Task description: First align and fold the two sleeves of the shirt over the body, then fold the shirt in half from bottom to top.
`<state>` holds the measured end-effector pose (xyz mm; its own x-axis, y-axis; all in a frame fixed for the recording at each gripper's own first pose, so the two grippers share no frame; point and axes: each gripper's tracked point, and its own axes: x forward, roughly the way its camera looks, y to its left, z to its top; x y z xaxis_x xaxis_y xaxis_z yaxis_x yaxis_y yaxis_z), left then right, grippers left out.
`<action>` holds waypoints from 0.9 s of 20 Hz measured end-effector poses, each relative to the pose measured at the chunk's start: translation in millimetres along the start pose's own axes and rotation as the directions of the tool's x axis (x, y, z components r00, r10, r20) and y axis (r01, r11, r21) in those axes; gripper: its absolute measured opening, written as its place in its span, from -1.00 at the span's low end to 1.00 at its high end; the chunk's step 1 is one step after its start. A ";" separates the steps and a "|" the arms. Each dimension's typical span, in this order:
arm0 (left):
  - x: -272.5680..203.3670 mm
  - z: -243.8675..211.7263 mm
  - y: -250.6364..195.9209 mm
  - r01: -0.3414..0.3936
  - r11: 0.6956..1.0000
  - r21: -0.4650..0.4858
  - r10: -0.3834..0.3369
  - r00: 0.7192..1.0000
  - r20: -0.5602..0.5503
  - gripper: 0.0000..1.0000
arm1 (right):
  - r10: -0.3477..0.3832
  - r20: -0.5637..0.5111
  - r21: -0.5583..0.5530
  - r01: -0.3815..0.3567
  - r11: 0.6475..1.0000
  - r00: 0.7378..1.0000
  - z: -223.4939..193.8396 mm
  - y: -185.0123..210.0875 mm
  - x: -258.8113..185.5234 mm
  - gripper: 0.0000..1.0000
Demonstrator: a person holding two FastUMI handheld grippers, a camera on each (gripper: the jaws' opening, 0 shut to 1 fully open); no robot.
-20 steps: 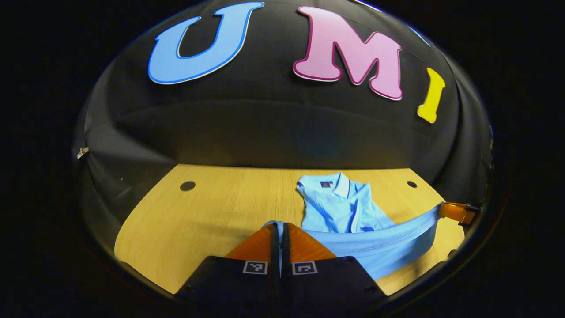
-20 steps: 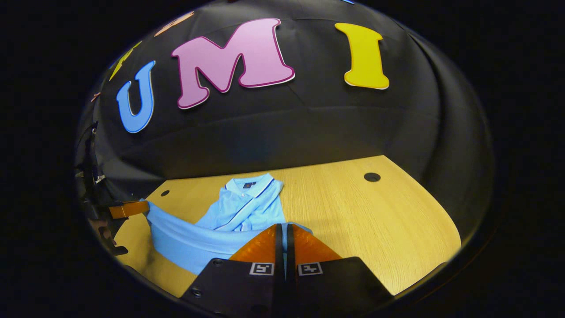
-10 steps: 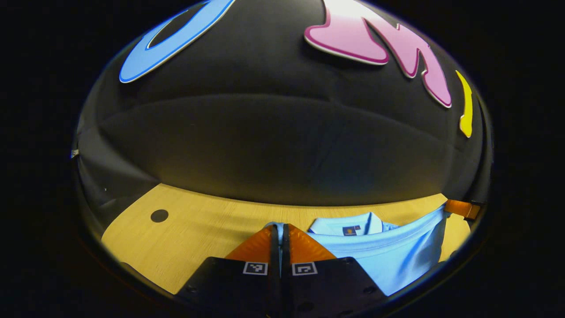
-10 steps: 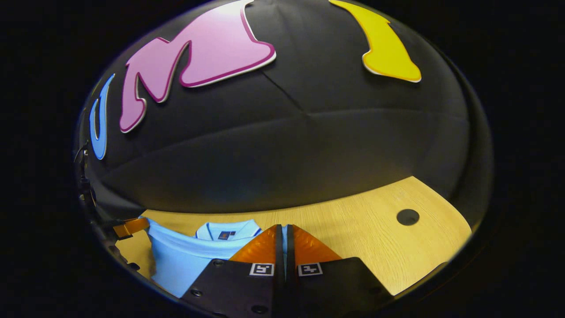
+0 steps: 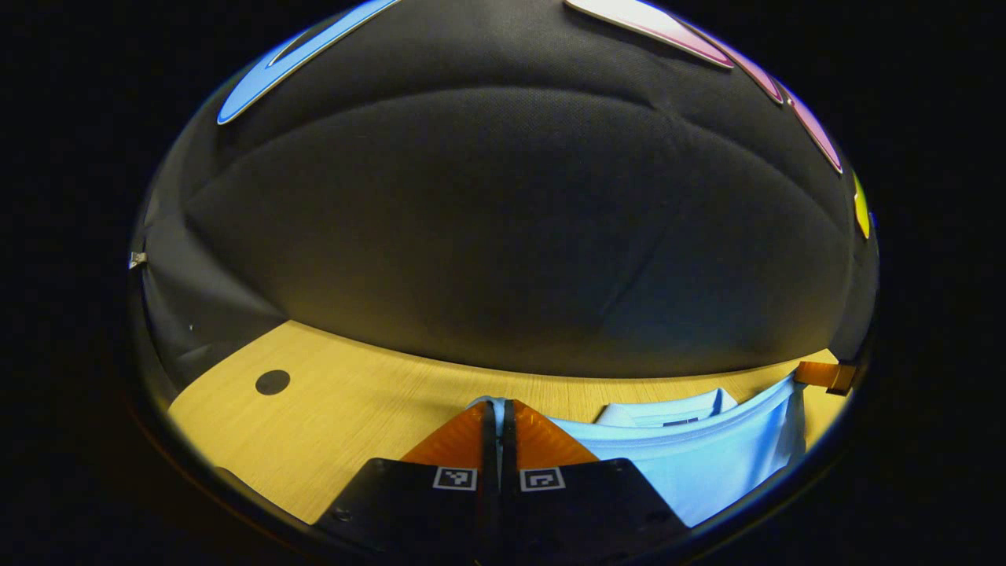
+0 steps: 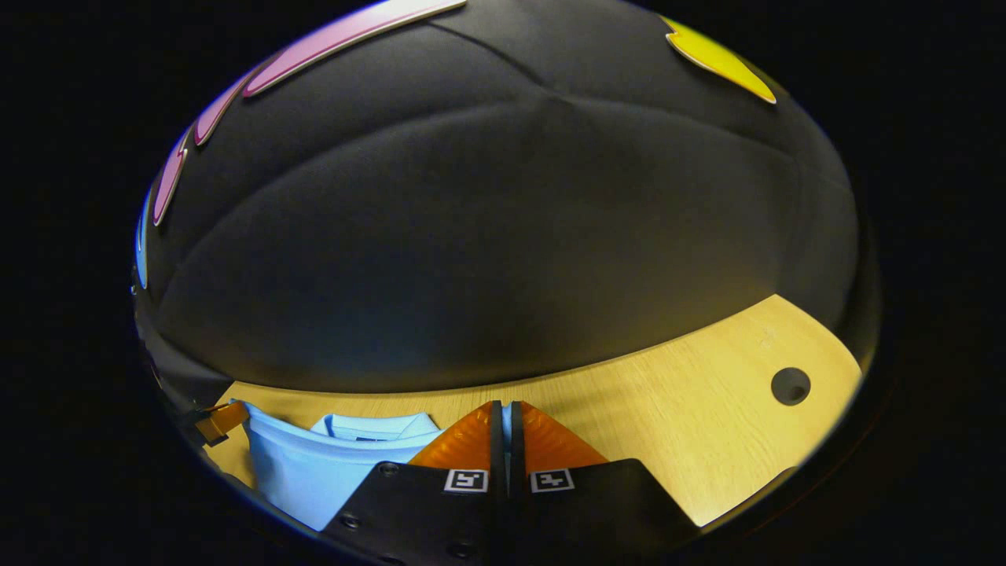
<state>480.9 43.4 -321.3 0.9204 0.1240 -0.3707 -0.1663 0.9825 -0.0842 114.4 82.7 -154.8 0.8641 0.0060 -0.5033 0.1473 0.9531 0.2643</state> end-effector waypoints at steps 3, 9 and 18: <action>-1.1 -5.1 3.5 0.001 0.999 0.047 0.001 1.000 -0.028 -0.89 | -0.017 -0.038 0.002 0.017 1.000 0.999 -14.9 -2.2 3.5 -0.91; 1.3 -11.7 2.2 0.010 0.998 0.055 -0.008 0.999 -0.044 -0.89 | -0.038 -0.060 0.025 0.040 0.999 0.997 -25.4 -4.3 7.9 -0.91; 4.5 -26.4 6.1 0.005 0.998 0.065 0.001 0.996 -0.085 0.12 | -0.087 -0.075 0.040 0.090 0.995 0.993 -27.2 -9.6 5.3 -0.70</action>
<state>474.8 46.2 -347.8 0.8868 0.1125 -0.4483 -0.1387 0.9900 -0.0260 104.4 81.8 -182.4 0.8095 -0.0539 -0.5846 0.2437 0.9368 0.2511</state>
